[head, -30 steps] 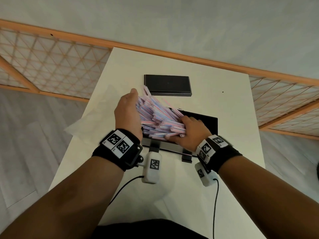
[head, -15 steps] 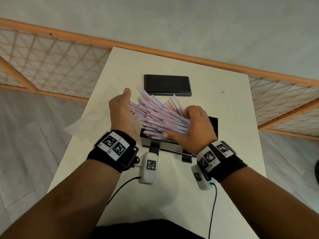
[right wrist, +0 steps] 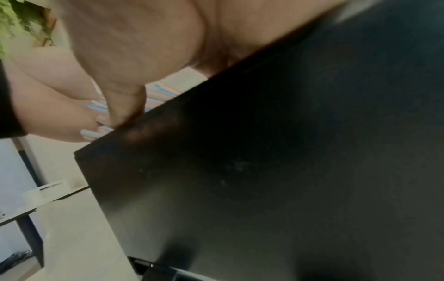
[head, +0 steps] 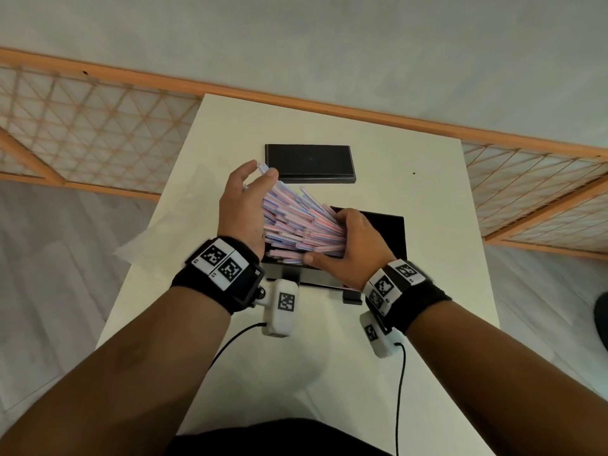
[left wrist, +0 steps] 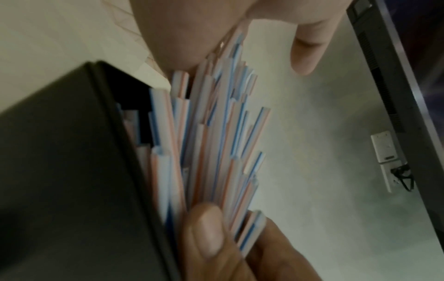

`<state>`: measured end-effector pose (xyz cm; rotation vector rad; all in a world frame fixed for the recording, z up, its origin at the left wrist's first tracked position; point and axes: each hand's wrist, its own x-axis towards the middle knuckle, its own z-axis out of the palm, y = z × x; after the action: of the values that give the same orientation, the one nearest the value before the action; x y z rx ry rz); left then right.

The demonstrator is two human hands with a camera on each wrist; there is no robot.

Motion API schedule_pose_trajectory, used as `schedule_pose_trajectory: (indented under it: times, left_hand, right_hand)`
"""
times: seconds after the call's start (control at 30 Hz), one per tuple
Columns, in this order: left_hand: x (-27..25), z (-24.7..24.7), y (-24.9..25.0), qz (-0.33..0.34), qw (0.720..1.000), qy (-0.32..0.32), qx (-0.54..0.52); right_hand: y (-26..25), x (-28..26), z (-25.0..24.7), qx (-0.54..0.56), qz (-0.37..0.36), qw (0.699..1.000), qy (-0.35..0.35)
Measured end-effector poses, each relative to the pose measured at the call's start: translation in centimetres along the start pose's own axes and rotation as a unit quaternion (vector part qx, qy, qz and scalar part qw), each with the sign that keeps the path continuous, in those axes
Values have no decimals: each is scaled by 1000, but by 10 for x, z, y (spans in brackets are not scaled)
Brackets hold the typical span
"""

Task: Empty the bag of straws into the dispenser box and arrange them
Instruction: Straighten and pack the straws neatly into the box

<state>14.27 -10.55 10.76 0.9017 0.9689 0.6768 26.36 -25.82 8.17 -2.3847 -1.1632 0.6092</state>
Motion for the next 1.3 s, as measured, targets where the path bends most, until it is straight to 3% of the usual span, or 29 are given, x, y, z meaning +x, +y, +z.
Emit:
schedule_pose_trajectory:
  times: [0.13,0.33,0.47,0.57,0.73,1.0,1.3]
  left_hand:
    - [-4,-1,-6,-33,999,39,4]
    - [-13,-21,-14,-27,994,101,-35]
    - [-29,-9,-20,-22,997,74,17]
    - [-34,1,-22,-10,996,80,29]
    - [-29,5,-14,4,996,90,26]
    - [-30,9,-14,17,995,97,32]
    - [-29,6,-20,15,994,107,3]
  right_hand:
    - [1,4,4,-43,18,999,-13]
    - [5,-10,-27,-20,34,996,83]
    - [17,-24,-20,-45,-7,997,-66]
    - [17,-20,-8,-98,-55,986,-126]
    - [5,-5,-7,-126,-57,976,-170]
    - [-6,10,-4,-219,18,952,-213]
    - [1,13,-4,-217,32,945,-241]
